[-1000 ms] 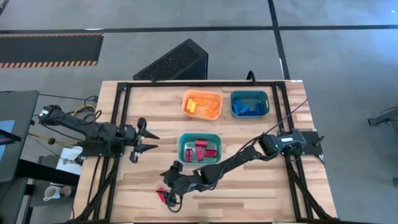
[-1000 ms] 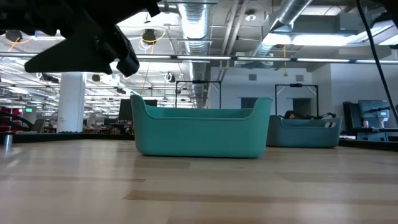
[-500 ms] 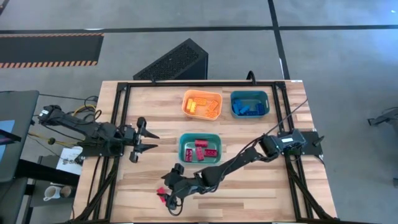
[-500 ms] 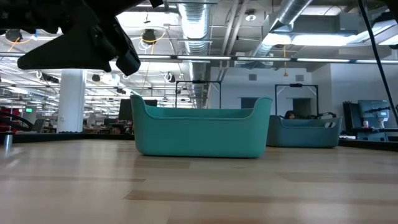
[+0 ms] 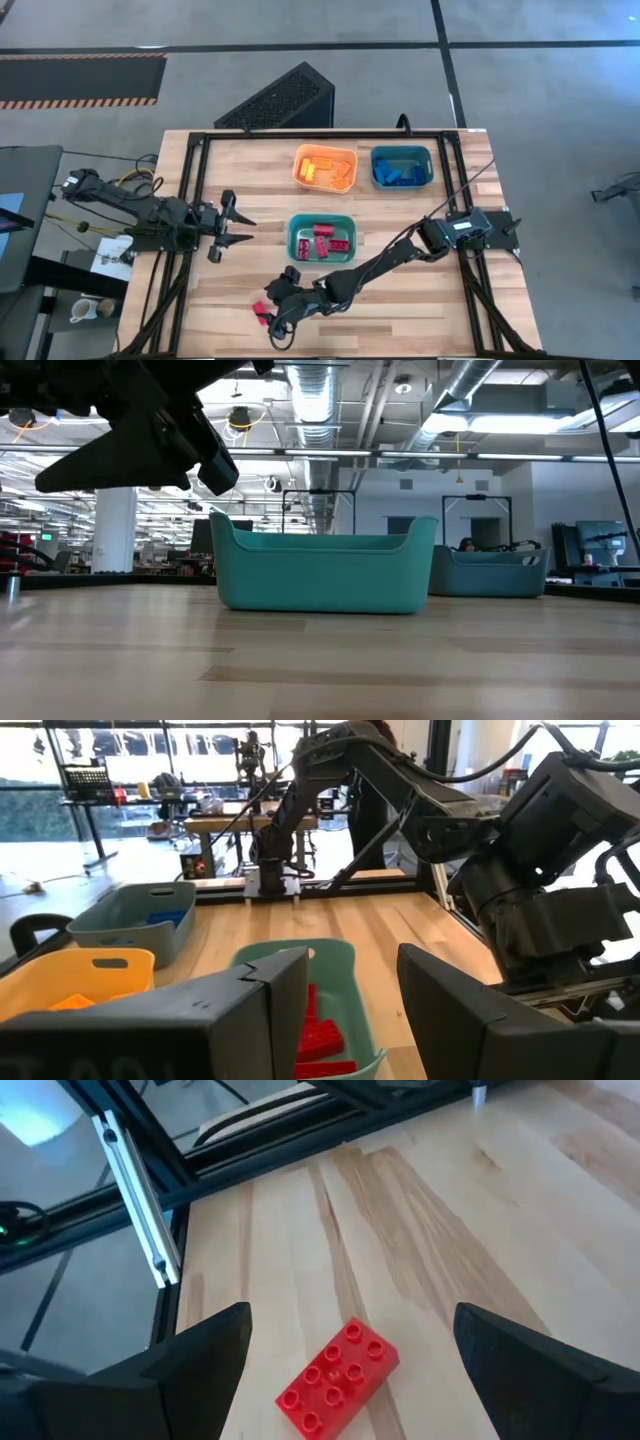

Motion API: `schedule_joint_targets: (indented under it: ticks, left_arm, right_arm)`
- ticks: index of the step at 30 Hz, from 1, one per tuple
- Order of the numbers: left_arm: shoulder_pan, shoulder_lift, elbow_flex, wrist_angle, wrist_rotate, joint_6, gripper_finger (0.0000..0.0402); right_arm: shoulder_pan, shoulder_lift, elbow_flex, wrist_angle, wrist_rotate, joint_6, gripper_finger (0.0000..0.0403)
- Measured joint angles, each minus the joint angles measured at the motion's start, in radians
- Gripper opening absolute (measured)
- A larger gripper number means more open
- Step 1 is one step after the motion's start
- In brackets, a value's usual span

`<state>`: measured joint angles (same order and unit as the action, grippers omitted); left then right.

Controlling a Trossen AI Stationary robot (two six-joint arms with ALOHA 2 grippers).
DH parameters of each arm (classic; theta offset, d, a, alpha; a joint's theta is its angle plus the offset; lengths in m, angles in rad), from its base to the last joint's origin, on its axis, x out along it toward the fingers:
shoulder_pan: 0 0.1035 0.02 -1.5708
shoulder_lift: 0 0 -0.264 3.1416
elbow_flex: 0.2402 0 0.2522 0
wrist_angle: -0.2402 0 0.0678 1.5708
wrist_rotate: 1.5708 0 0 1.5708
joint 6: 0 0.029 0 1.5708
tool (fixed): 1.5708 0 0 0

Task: Sort & place blocks by color
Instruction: Put the red game piece into the green bin

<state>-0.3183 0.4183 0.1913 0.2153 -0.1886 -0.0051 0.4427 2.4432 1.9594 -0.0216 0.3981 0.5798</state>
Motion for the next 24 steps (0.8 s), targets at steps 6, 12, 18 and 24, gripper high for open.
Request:
schedule_joint_targets:
  ticks: [6,12,18,24]
  left_arm:
    - [0.000,0.000,0.000,0.000,-0.001,0.022,0.0141]
    - [0.000,0.000,0.000,0.001,-0.014,0.027,0.0141]
    - [0.000,0.000,0.000,-0.011,-0.014,0.000,0.0141]
    - [0.000,0.000,0.000,-0.018,-0.014,-0.042,0.0141]
  right_arm:
    - [0.005,0.000,0.008,-0.004,0.001,0.014,0.0370]
    - [0.007,0.000,0.011,-0.036,0.004,-0.011,0.0370]
    - [0.014,-0.003,0.045,-0.111,0.014,-0.034,0.0370]
    - [0.015,-0.006,0.087,-0.170,0.031,-0.099,0.0370]
